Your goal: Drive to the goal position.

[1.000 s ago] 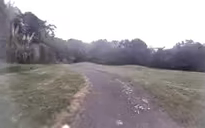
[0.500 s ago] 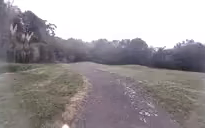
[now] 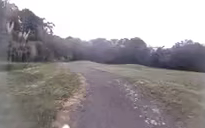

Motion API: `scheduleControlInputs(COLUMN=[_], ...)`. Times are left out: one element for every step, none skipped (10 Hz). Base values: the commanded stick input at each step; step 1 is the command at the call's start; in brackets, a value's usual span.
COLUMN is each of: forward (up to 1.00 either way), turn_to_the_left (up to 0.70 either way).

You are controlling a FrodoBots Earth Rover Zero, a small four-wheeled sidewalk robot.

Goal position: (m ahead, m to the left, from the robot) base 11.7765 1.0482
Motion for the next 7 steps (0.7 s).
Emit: scheduleControlInputs(forward=[0.45,0.45,0.45,0.45,0.45,0.45,0.45], turn_to_the_left=[0.00,0.00,0.00,0.00,0.00,0.00,0.00])
